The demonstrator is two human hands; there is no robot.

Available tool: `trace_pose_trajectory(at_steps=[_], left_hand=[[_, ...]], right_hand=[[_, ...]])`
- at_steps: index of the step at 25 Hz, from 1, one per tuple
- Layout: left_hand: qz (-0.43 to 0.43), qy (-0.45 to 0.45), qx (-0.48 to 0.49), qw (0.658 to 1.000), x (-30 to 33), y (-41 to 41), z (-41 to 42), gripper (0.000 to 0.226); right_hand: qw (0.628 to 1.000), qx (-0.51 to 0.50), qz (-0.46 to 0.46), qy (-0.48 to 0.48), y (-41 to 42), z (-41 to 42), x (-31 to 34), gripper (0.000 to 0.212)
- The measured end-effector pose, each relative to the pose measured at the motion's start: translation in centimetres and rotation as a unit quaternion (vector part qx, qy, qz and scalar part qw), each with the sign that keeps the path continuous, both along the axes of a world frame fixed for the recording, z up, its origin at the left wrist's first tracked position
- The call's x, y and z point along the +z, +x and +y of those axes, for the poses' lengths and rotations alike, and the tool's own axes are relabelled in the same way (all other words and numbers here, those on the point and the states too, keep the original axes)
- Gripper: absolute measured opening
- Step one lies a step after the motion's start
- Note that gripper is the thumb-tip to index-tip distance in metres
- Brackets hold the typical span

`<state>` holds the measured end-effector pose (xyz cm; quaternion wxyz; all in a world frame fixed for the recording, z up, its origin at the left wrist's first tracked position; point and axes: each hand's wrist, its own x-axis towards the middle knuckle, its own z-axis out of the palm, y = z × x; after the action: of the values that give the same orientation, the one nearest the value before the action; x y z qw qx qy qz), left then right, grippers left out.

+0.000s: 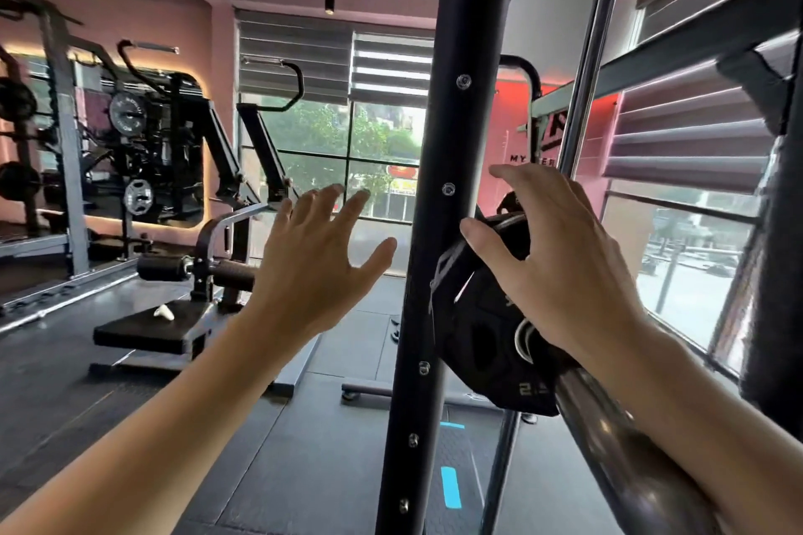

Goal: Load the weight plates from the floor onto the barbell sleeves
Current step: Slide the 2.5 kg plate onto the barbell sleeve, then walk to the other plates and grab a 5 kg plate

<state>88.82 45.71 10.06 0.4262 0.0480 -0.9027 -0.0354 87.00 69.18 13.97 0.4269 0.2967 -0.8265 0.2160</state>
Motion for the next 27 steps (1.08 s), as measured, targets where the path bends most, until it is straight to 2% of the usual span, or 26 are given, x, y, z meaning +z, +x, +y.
trace_pose_trajectory(at_steps=[5, 13, 21, 27], left_hand=[[0.004, 0.0, -0.023, 1.0, -1.1, 0.0, 0.7, 0.08], [-0.009, -0.013, -0.014, 1.0, -2.3, 2.8, 0.9, 0.081], [-0.057, -0.014, 0.065, 0.996, -4.8, 5.6, -6.4, 0.083], [-0.074, -0.003, 0.08, 0.994, -6.9, 1.9, -12.1, 0.087]], right_hand=[[1.0, -0.004, -0.021, 0.014, 2.6, 0.7, 0.0, 0.063], [0.993, 0.105, -0.054, -0.023, 11.1, -2.5, -3.5, 0.058], [0.986, 0.081, -0.139, -0.041, 3.8, -8.9, -8.4, 0.062], [0.984, 0.095, -0.151, -0.025, -4.0, -16.4, -11.3, 0.059]])
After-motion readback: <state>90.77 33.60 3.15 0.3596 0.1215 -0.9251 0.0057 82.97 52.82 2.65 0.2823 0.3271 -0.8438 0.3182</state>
